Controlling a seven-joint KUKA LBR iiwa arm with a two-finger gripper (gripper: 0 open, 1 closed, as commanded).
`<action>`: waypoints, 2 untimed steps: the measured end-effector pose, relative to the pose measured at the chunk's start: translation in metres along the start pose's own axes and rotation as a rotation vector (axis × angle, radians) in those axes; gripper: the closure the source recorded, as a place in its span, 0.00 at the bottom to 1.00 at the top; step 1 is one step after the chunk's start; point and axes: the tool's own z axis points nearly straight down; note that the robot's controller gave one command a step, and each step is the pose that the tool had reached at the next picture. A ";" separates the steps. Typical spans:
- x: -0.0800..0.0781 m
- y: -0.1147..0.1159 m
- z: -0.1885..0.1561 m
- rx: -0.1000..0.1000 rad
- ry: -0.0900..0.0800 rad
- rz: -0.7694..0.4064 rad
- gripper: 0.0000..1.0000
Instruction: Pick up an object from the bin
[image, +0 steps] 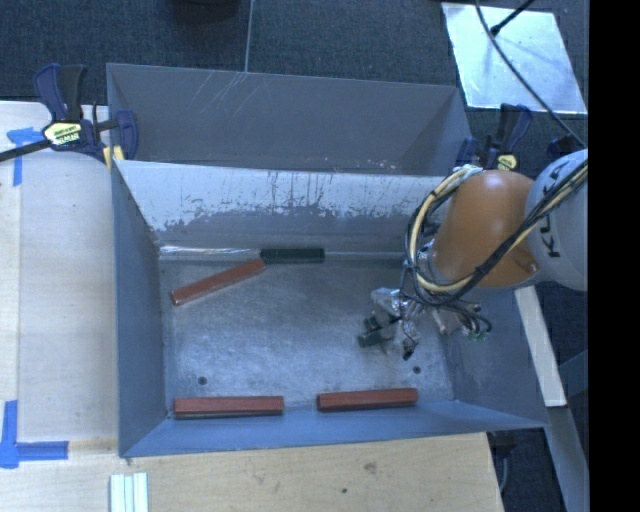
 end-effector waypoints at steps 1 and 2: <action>0.004 0.001 0.004 -0.003 0.011 -0.001 0.00; 0.003 0.001 0.003 -0.002 0.007 -0.001 1.00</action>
Offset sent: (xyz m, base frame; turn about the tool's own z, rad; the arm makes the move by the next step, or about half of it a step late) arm 0.0000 0.0000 0.0000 0.0000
